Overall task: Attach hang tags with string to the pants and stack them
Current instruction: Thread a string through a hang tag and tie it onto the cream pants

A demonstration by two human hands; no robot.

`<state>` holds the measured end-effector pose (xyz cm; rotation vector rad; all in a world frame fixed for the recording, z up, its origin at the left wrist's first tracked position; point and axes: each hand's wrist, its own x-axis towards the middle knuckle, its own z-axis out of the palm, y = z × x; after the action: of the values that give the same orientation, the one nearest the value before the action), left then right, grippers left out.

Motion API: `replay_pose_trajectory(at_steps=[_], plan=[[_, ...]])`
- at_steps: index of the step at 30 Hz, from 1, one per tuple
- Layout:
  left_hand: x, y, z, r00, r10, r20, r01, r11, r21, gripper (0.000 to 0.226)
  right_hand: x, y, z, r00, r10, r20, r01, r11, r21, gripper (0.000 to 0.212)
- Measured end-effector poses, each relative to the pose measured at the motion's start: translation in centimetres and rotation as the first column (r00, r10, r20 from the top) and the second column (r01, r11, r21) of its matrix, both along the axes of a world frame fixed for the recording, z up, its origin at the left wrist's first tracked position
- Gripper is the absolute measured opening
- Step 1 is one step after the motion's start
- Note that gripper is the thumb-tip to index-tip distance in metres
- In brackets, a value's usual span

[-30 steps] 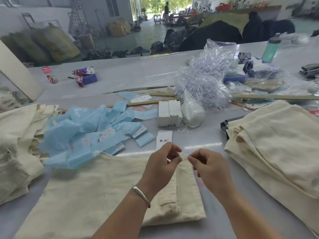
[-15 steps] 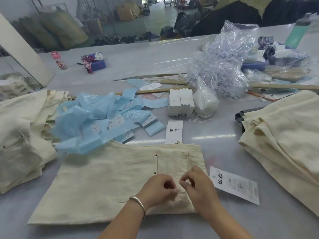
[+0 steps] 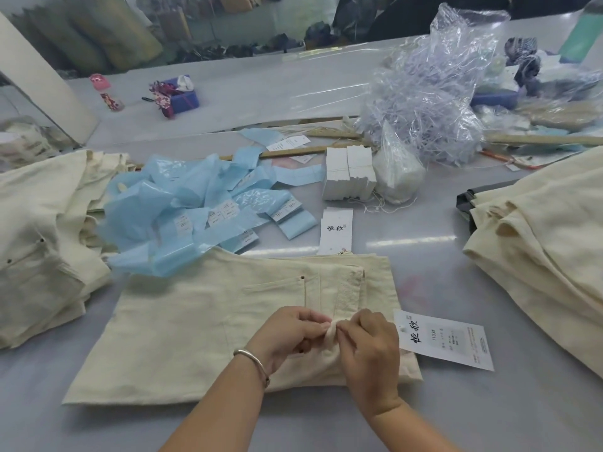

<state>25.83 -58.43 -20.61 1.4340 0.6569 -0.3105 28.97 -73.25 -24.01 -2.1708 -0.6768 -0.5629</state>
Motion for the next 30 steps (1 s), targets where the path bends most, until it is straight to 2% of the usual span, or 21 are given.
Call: replay_pose_trajectory(at_steps=[4,9,12,15,18,20,22,24,30], plan=[[0.2,0.1,0.1,0.998,-0.038,-0.046,0.036,0.999,-0.034,0.007,0.3,-0.2,0.2,0.999,0.046,-0.02,-0.046,0.999,0.016,0.015],[0.5,-1.3,0.0,0.998,0.048,-0.04,-0.046,0.997,0.067,0.009,0.7,-1.0,0.4,0.979,0.12,-0.162,-0.119,0.993,0.015,0.021],[0.8,-1.9,0.1,0.992,0.128,-0.014,-0.126,0.986,0.113,0.019,1.1,-2.3,0.7,0.953,0.247,-0.176,-0.247,0.969,0.023,0.014],[0.9,-2.3,0.1,0.98,0.197,0.022,-0.198,0.969,0.147,0.023,2.2,-4.8,0.7,0.962,0.183,-0.204,-0.172,0.983,0.072,0.02],[0.9,-2.8,0.3,0.955,0.275,0.108,-0.275,0.961,-0.015,0.016,3.4,-7.4,0.1,0.943,0.044,-0.331,-0.049,0.999,-0.004,0.032],[1.1,-3.2,0.5,0.94,0.309,0.143,-0.291,0.948,-0.133,0.012,4.1,-8.1,-0.3,0.903,-0.014,-0.43,-0.053,0.988,-0.144,0.029],[1.2,-3.6,0.6,0.945,0.285,0.157,-0.259,0.951,-0.169,0.013,4.4,-8.0,-0.6,0.878,-0.043,-0.477,-0.084,0.967,-0.24,0.019],[1.2,-4.0,0.7,0.958,0.228,0.174,-0.205,0.969,-0.141,0.014,4.4,-7.7,-0.5,0.877,-0.056,-0.478,-0.09,0.957,-0.276,0.007],[0.7,-5.0,1.1,0.963,0.048,0.265,-0.102,0.976,0.194,0.015,5.3,-7.3,0.3,0.887,0.0,-0.462,-0.191,0.91,-0.368,0.016]])
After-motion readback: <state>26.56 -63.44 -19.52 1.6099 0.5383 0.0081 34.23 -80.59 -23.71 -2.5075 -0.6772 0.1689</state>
